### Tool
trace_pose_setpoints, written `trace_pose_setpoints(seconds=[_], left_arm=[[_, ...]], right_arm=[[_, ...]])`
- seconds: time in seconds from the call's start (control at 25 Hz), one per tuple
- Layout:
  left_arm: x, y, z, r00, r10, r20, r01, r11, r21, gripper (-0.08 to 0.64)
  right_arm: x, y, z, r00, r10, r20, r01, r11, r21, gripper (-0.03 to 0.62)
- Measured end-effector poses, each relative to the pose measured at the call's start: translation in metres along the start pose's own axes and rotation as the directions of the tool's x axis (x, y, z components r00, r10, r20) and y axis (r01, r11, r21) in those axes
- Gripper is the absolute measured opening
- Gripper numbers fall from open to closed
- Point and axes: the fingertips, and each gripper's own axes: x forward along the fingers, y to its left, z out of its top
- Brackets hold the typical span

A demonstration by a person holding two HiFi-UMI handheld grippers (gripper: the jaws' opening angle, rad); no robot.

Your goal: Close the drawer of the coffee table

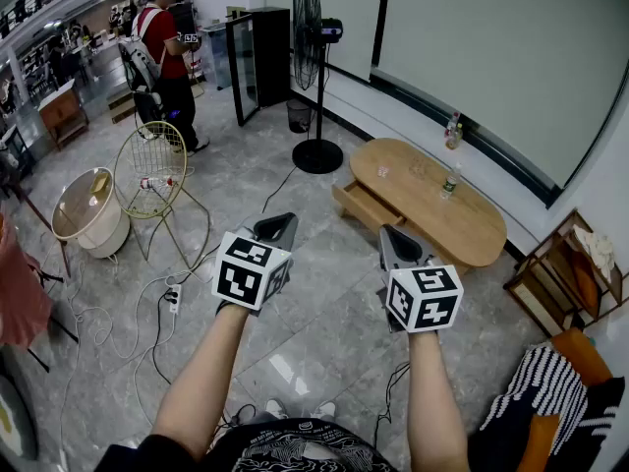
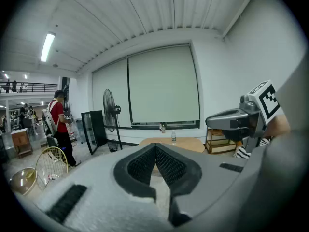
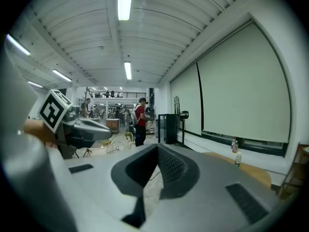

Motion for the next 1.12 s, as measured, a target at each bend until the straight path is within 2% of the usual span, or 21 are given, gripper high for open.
trace_pose_setpoints(seconds=[0.4, 0.84, 1.12], left_arm=[[0.031, -0.018, 0.009, 1.000, 0.002, -0.011, -0.002, 1.000, 0.005, 0.006], [0.063, -0.035, 0.018, 1.000, 0.008, -0.011, -0.008, 1.000, 0.016, 0.006], [0.082, -0.020, 0.018, 1.000, 0.016, -0.006, -0.016, 1.000, 0.014, 0.006]], right_arm=[[0.005, -0.032, -0.002, 1.000, -0.007, 0.010, 0.007, 1.000, -0.016, 0.006], [0.011, -0.068, -0.011, 1.000, -0.004, 0.003, 0.004, 1.000, -0.009, 0.084], [0.033, -0.077, -0.018, 1.000, 0.001, -0.010, -0.001, 1.000, -0.009, 0.133]])
